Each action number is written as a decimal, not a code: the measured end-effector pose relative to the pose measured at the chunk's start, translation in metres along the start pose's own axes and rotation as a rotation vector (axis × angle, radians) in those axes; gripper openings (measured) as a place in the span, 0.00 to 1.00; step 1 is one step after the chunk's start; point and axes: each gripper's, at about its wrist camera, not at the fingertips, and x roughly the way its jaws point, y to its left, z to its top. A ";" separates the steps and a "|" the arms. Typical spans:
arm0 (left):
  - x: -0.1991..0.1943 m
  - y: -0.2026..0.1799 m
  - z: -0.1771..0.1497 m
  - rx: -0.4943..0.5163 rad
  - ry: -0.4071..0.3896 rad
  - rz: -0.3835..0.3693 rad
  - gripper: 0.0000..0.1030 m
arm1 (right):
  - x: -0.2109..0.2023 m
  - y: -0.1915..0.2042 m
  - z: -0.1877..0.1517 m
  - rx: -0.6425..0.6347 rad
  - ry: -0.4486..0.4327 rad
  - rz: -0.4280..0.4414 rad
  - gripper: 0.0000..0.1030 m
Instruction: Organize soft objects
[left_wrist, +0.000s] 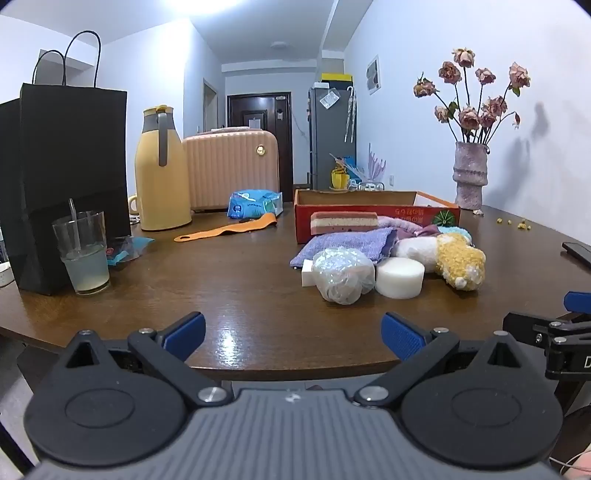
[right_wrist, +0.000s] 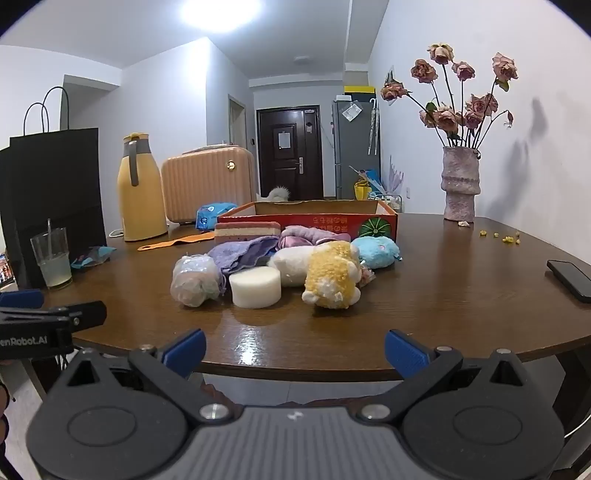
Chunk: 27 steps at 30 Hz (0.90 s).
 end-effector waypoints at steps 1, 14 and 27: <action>0.000 0.000 0.000 0.002 0.003 0.001 1.00 | -0.001 0.000 0.000 -0.003 0.000 -0.003 1.00; 0.003 -0.001 0.000 0.010 0.002 -0.004 1.00 | 0.001 0.004 -0.003 -0.017 -0.001 0.004 1.00; 0.000 0.000 -0.001 0.006 -0.004 -0.002 1.00 | 0.000 0.004 -0.002 -0.014 -0.001 0.003 1.00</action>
